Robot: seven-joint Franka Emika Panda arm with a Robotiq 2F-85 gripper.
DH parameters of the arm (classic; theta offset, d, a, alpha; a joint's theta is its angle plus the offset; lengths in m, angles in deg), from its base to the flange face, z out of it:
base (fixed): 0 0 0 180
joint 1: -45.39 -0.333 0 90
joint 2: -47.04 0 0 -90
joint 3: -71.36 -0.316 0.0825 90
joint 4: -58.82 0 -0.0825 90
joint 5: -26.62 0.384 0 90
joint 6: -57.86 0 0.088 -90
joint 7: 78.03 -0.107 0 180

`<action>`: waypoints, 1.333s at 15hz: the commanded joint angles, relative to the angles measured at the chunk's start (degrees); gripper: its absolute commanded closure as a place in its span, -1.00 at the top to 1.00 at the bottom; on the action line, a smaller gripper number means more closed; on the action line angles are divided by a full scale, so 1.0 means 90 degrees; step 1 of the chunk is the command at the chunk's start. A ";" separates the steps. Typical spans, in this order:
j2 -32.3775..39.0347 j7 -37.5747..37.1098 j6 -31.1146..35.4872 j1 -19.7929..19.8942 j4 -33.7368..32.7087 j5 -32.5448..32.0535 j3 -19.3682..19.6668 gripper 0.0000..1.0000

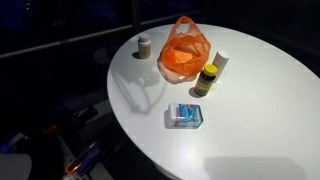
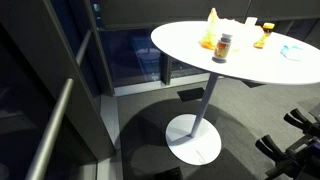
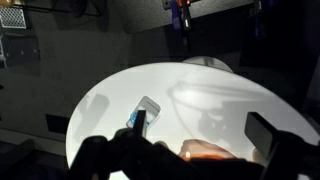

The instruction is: Put the white bottle onto the carrier bag

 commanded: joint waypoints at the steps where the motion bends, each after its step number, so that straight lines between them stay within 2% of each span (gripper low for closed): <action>1: 0.0019 -0.0086 -0.0035 -0.0154 -0.0021 -0.0073 0.0103 1.00; 10: 0.0014 -0.0086 -0.0035 -0.0154 -0.0021 -0.0073 0.0103 1.00; 20: 0.1325 -0.0990 0.0420 0.0118 -0.0924 -0.0052 0.0117 1.00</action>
